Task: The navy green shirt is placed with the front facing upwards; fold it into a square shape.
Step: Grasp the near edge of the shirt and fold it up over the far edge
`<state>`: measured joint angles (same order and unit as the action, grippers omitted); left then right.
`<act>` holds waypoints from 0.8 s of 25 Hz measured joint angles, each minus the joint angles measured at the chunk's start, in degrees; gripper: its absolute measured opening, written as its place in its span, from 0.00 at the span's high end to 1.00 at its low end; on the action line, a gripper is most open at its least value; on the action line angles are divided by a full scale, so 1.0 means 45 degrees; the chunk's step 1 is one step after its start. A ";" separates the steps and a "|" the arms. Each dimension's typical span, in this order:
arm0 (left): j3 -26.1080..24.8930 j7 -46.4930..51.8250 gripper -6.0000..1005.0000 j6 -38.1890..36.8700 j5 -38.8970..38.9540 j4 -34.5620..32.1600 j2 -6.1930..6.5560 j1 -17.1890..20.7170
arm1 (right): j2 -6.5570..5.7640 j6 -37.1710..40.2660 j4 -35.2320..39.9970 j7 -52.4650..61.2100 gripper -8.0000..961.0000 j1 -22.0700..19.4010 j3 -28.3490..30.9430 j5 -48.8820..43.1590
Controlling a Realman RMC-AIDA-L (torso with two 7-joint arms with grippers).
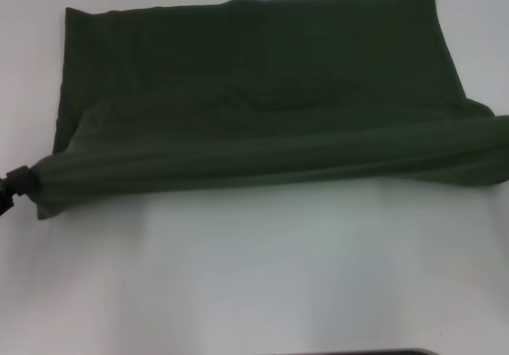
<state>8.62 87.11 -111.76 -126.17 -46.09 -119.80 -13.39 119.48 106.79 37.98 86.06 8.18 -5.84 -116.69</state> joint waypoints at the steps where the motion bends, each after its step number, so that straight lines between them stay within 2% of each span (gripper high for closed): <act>1: 0.0004 -0.0104 0.99 -0.0061 -0.0046 -0.0006 -0.0012 0.0051 | 0.0002 0.0005 -0.0154 -0.0206 0.98 -0.0155 0.0085 -0.0002; 6: -0.0039 -0.0563 0.99 -0.0418 -0.0551 -0.0036 -0.0024 0.0248 | -0.0001 0.0090 -0.0881 -0.1180 0.98 -0.1051 0.0734 -0.0046; 16: -0.0048 -0.0659 0.99 -0.0625 -0.0900 -0.0091 0.0040 0.0055 | -0.0093 0.0019 -0.0961 -0.0969 0.98 -0.1105 0.1011 -0.0045; 20: -0.0098 -0.0590 0.99 -0.0586 -0.0965 -0.0072 0.0077 -0.0082 | -0.0042 -0.0247 -0.1003 -0.1006 0.98 -0.1096 0.0971 -0.0072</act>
<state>8.18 84.46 -114.40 -130.51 -46.41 -119.45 -13.75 119.29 105.68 33.46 81.53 3.24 -1.47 -117.01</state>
